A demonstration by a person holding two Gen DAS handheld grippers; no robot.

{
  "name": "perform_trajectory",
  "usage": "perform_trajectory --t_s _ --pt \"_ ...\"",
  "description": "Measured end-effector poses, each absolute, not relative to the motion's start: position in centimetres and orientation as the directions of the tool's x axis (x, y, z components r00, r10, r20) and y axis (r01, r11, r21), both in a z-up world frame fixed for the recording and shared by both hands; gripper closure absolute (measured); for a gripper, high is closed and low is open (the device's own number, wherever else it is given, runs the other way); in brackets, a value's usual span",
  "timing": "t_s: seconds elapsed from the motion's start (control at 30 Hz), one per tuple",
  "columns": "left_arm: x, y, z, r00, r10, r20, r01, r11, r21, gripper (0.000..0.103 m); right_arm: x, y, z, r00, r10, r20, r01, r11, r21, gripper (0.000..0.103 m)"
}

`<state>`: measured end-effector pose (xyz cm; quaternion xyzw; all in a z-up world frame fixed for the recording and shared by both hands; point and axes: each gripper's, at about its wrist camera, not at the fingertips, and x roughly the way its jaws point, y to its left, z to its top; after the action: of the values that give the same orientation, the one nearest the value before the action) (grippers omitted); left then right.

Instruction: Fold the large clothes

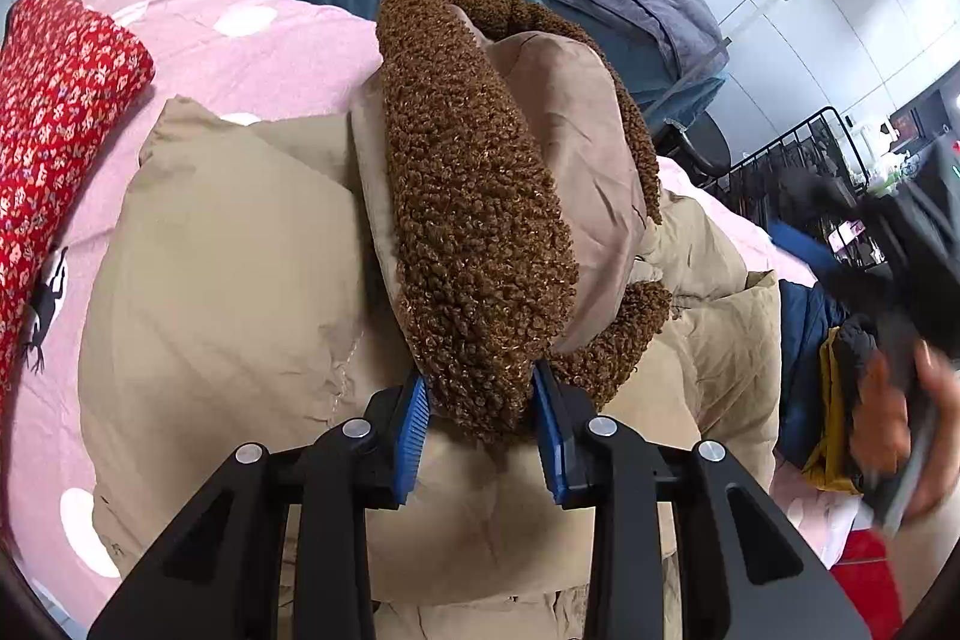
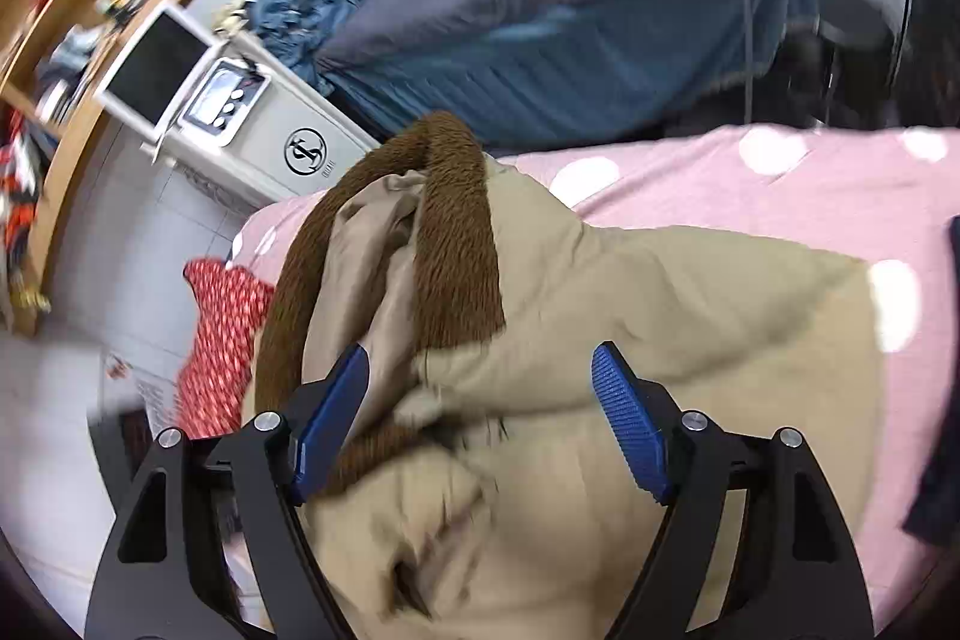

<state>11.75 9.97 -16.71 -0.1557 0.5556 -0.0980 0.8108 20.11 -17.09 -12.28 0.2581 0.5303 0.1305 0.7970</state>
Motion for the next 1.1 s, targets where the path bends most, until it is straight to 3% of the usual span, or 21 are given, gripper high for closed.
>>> perform_trajectory --t_s 0.33,0.6,0.67,0.7,0.73,0.77,0.8,1.0,1.1 --pt "12.7 9.5 -17.6 0.343 -0.332 -0.879 -0.009 0.934 -0.357 0.072 34.0 -15.7 -18.8 0.314 0.55 -0.774 0.212 0.754 0.622 0.026" --pt "13.4 9.2 -18.3 0.322 -0.329 -0.888 -0.006 0.937 -0.349 0.071 41.0 -10.5 -21.9 0.231 0.626 -0.745 0.187 0.723 0.665 0.026" --pt "13.4 9.1 -18.3 0.321 -0.321 -0.891 0.004 0.941 -0.338 0.071 42.4 -8.6 -23.0 0.157 0.584 -0.797 0.169 0.779 0.604 0.026" --pt "13.5 8.9 -18.3 0.321 -0.315 -0.893 0.01 0.944 -0.33 0.071 42.8 -7.9 -23.3 0.132 0.541 -0.831 0.141 0.819 0.556 0.033" --pt "13.5 8.7 -18.3 0.32 -0.308 -0.896 0.018 0.948 -0.319 0.07 42.9 -7.4 -23.3 0.117 0.512 -0.851 0.103 0.846 0.523 0.061" --pt "13.6 8.6 -18.3 0.319 -0.302 -0.898 0.023 0.95 -0.312 0.07 42.8 -6.6 -23.1 0.11 0.459 -0.881 0.038 0.884 0.466 0.079" --pt "13.7 8.5 -18.3 0.319 -0.301 -0.899 0.024 0.951 -0.31 0.069 42.4 -6.1 -22.2 0.142 0.411 -0.9 -0.029 0.911 0.412 0.087" --pt "14.0 9.2 -17.8 0.339 -0.278 -0.899 0.001 0.955 -0.295 0.056 36.0 -6.0 -12.1 0.408 0.412 -0.814 -0.285 0.905 0.315 0.09" --pt "13.7 10.5 -16.7 0.373 -0.268 -0.888 -0.032 0.953 -0.301 0.047 28.7 -6.4 -6.6 0.487 0.453 -0.747 -0.43 0.869 0.247 0.09"
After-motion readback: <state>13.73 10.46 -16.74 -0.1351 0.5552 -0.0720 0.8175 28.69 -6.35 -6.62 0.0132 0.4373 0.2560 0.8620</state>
